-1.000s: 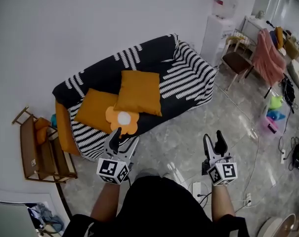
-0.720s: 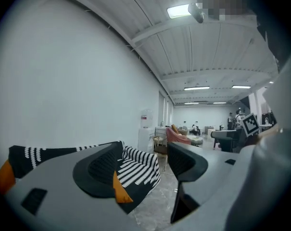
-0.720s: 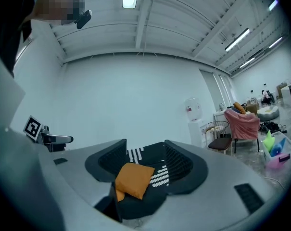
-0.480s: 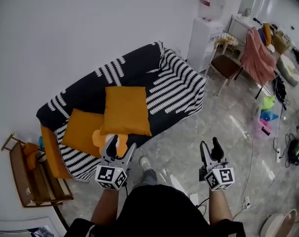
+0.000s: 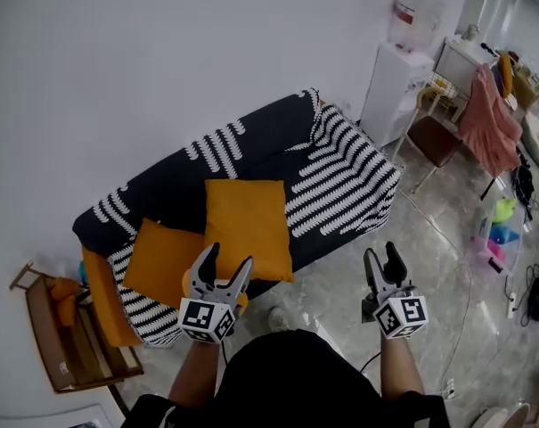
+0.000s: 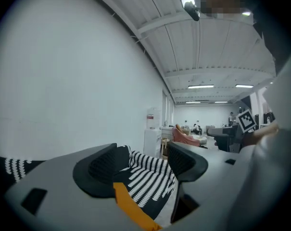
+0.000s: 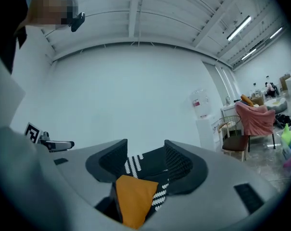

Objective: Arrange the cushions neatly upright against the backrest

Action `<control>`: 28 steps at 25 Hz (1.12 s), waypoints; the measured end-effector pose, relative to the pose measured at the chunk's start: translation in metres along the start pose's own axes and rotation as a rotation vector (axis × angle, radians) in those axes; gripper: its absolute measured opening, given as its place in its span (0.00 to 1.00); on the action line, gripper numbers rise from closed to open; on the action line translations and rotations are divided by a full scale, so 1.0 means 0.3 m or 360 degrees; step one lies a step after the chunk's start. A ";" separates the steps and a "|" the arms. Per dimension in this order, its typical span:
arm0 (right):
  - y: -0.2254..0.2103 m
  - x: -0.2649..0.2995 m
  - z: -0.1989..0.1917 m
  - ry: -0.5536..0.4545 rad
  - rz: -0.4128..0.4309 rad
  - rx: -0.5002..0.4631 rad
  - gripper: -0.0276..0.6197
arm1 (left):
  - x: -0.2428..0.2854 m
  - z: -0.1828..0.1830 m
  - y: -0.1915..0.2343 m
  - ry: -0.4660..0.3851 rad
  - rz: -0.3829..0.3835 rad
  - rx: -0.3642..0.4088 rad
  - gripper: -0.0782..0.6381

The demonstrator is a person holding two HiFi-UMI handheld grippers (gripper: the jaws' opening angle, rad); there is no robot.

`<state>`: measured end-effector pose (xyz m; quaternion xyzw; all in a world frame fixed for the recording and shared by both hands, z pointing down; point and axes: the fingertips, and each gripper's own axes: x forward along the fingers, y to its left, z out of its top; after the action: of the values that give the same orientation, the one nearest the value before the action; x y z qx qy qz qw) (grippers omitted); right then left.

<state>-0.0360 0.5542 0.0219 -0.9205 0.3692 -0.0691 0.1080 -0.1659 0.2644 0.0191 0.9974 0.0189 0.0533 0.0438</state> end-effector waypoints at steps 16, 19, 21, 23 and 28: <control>-0.020 0.460 -0.031 0.0142 0.0167 0.0006 0.41 | 0.194 -0.019 0.285 0.0009 0.0221 -0.0098 0.57; -0.036 0.609 -0.054 0.0209 0.0301 -0.0011 0.41 | 0.232 -0.029 0.333 0.0001 0.0362 -0.0118 0.57; -0.045 0.735 -0.060 0.0258 0.0407 -0.0024 0.41 | 0.262 -0.036 0.375 -0.0004 0.0484 -0.0141 0.57; -0.048 0.877 -0.047 0.0298 0.0521 -0.0048 0.41 | 0.300 -0.031 0.416 -0.0013 0.0611 -0.0170 0.57; -0.022 1.224 -0.017 0.0381 0.0834 -0.0143 0.42 | 0.381 -0.016 0.478 0.0006 0.0902 -0.0204 0.57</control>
<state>0.2310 0.3031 0.0460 -0.7829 0.6072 -0.1305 0.0370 -0.0482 0.1269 0.0486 0.9580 -0.2638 0.0665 0.0901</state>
